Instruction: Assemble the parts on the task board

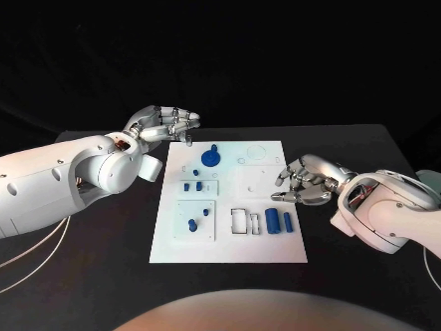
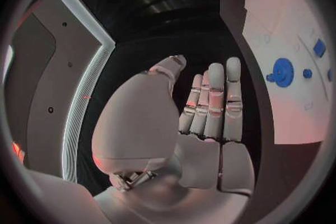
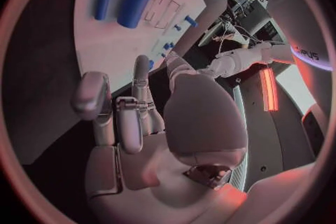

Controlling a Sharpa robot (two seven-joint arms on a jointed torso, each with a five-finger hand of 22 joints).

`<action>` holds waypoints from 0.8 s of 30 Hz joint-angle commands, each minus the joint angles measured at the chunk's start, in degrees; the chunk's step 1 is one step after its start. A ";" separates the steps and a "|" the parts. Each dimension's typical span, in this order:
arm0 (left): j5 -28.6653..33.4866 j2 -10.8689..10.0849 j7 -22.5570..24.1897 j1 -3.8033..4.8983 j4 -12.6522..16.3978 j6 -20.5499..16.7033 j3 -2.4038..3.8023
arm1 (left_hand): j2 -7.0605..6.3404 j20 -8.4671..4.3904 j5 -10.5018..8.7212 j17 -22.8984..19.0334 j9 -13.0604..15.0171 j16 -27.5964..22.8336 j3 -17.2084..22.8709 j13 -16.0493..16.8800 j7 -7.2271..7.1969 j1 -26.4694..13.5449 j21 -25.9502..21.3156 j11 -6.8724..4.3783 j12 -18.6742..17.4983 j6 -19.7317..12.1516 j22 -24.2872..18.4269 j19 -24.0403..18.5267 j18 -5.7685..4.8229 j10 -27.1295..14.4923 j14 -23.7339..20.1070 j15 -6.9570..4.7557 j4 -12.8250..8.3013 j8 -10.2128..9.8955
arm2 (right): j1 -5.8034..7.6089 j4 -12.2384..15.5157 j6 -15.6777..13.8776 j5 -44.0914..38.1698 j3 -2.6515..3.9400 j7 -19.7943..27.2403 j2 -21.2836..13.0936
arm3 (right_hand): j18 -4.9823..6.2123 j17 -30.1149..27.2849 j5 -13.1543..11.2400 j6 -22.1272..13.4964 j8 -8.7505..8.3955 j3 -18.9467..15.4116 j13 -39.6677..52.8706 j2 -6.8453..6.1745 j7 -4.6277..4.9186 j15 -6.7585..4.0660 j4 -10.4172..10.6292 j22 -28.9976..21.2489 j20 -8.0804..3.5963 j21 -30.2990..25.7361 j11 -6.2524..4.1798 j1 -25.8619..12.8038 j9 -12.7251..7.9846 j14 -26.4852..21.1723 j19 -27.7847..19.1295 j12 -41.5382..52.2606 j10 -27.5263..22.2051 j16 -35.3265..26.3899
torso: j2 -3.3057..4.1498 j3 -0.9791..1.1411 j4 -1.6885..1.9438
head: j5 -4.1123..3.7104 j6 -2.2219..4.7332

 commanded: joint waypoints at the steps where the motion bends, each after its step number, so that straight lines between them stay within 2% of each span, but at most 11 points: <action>1: 0.14 0.04 0.29 -0.03 0.35 1.07 0.01 | 0.26 0.14 0.11 -0.10 0.08 0.06 0.36 -0.07 -0.15 -0.23 -0.15 -0.01 0.21 -0.35 -0.08 0.04 0.50 -0.34 -0.26 0.18 0.04 0.33 | -0.74 0.81 2.80 -1.70 -0.16 -5.26 -0.80 | -1.12 6.35 -0.02 -0.15 0.51 -2.15 11.54 0.88 -0.58 -0.28 0.09 7.22 -0.18 1.28 -0.33 0.12 1.88 4.41 0.57 10.77 1.26 0.74 | -0.05 -0.11 -0.01 | -0.74 -0.13; 3: 0.14 0.03 0.29 -0.04 0.40 1.10 0.00 | 0.26 0.14 0.11 -0.10 0.08 0.06 0.36 -0.07 -0.15 -0.23 -0.15 -0.01 0.21 -0.35 -0.08 0.04 0.50 -0.34 -0.26 0.18 0.04 0.33 | -1.02 0.92 2.69 -2.50 -0.22 -6.03 -1.00 | -1.24 7.26 0.12 -0.09 0.65 -2.78 17.00 1.27 -0.58 -0.40 0.23 7.44 -0.17 1.81 -0.41 0.10 2.54 4.57 0.74 15.96 2.37 1.06 | -0.04 -0.11 0.05 | -0.86 -0.13; 4: 0.15 0.02 0.30 -0.05 0.44 1.12 -0.01 | 0.26 0.14 0.11 -0.10 0.08 0.06 0.36 -0.07 -0.15 -0.23 -0.15 -0.01 0.21 -0.35 -0.08 0.04 0.50 -0.34 -0.26 0.18 0.04 0.33 | -1.30 1.00 2.59 -3.22 -0.28 -6.77 -1.11 | -1.31 8.12 0.24 -0.01 0.78 -3.75 23.26 1.61 -0.75 -0.48 0.21 7.69 -0.23 2.35 -0.34 0.16 3.50 4.72 0.92 21.92 3.56 1.38 | -0.05 -0.11 0.11 | -0.99 -0.16; 6: 0.16 0.00 0.30 -0.06 0.53 1.17 -0.02 | 0.26 0.14 0.11 -0.10 0.08 0.06 0.36 -0.07 -0.15 -0.23 -0.15 -0.01 0.21 -0.35 -0.08 0.04 0.50 -0.34 -0.26 0.18 0.04 0.33 | -1.89 1.18 2.38 -4.43 -0.37 -8.10 -1.14 | -1.40 8.73 0.31 0.15 0.91 -4.43 27.64 1.84 -0.81 -0.58 0.20 7.88 -0.24 2.75 -0.43 0.19 4.23 4.82 1.05 26.13 4.50 1.58 | -0.06 -0.15 0.16 | -1.11 -0.22; 7: 0.17 -0.01 0.30 -0.06 0.57 1.19 -0.03 | 0.26 0.14 0.11 -0.10 0.08 0.06 0.36 -0.07 -0.15 -0.23 -0.15 -0.01 0.21 -0.35 -0.08 0.04 0.50 -0.34 -0.26 0.18 0.04 0.33 | -2.18 1.27 2.30 -4.96 -0.40 -8.69 -1.08 | -1.55 9.77 0.66 0.44 1.06 -5.27 34.21 2.02 -0.95 -0.62 0.09 8.17 -0.32 3.66 -0.56 -0.17 5.03 5.01 1.31 32.68 6.75 1.91 | -0.05 -0.14 0.23 | -1.22 -0.24; 10: 0.18 -0.06 0.29 -0.07 0.64 1.25 -0.04 | 0.26 0.14 0.11 -0.10 0.08 0.06 0.36 -0.07 -0.15 -0.23 -0.15 -0.01 0.21 -0.35 -0.08 0.04 0.50 -0.34 -0.26 0.18 0.04 0.33 | -2.77 1.46 2.09 -5.98 -0.45 -9.80 -0.74 | -1.69 11.44 1.13 0.79 1.08 -6.48 41.76 2.15 -1.02 -0.64 0.33 8.45 -0.37 4.50 -0.71 -0.85 6.28 5.30 1.56 40.08 9.30 2.40 | -0.01 -0.12 0.32 | -1.40 -0.28; 12: 0.19 -0.10 0.28 -0.07 0.67 1.26 -0.05 | 0.26 0.14 0.11 -0.10 0.08 0.06 0.36 -0.07 -0.15 -0.23 -0.15 -0.01 0.21 -0.35 -0.08 0.04 0.50 -0.34 -0.26 0.18 0.04 0.33 | -3.07 1.54 1.95 -6.44 -0.47 -10.40 -0.36 | -1.74 12.03 1.22 0.94 1.04 -6.87 44.11 2.08 -1.08 -0.65 0.39 8.53 -0.40 4.81 -0.72 -1.20 6.73 5.40 1.66 42.39 10.22 2.56 | -0.01 -0.15 0.35 | -1.41 -0.29; 24: 0.19 -0.25 0.23 -0.08 0.77 1.27 -0.07 | 0.26 0.14 0.11 -0.10 0.08 0.06 0.36 -0.07 -0.15 -0.23 -0.15 -0.01 0.21 -0.35 -0.08 0.04 0.50 -0.34 -0.26 0.18 0.04 0.33 | -3.91 1.11 3.28 -7.94 -0.57 -12.48 1.54 | -1.72 12.22 1.68 1.10 0.97 -7.14 44.24 2.20 -1.11 -0.65 0.43 8.51 -0.41 4.71 -0.74 -1.80 7.14 5.43 1.65 42.47 10.00 2.62 | 0.08 -0.24 0.34 | -1.33 -0.58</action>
